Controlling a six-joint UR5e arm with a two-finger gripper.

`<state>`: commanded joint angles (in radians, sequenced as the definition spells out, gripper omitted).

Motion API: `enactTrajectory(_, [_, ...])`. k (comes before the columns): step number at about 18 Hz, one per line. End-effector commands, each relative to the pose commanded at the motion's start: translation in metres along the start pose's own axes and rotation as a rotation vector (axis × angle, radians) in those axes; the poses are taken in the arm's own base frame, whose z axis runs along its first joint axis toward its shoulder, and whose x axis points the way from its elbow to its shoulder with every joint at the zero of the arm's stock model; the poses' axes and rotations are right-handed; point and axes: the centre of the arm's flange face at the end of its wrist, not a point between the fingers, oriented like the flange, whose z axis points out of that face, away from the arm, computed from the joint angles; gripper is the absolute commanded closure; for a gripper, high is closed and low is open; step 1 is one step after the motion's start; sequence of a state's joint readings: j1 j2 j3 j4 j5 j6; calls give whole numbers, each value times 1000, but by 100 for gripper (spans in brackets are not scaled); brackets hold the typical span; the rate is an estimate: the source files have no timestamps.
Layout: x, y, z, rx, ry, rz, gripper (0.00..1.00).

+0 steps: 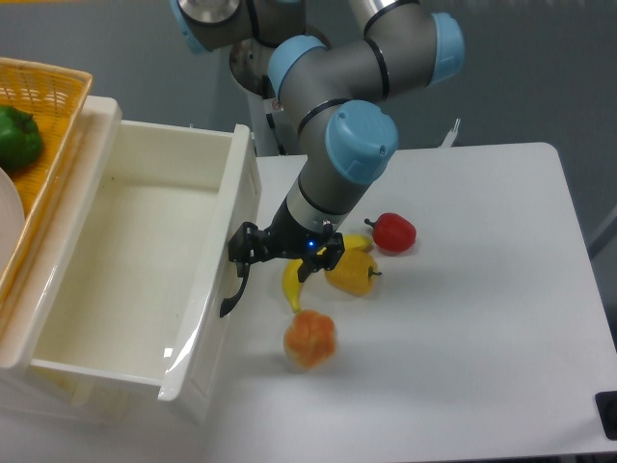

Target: Slide open the top white drawer

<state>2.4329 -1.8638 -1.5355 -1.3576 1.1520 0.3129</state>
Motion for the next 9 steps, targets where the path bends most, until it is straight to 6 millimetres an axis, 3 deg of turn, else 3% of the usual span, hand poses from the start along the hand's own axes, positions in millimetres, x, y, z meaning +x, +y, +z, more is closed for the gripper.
enactTrajectory(9, [-2, -1, -4, 4, -10, 92, 0])
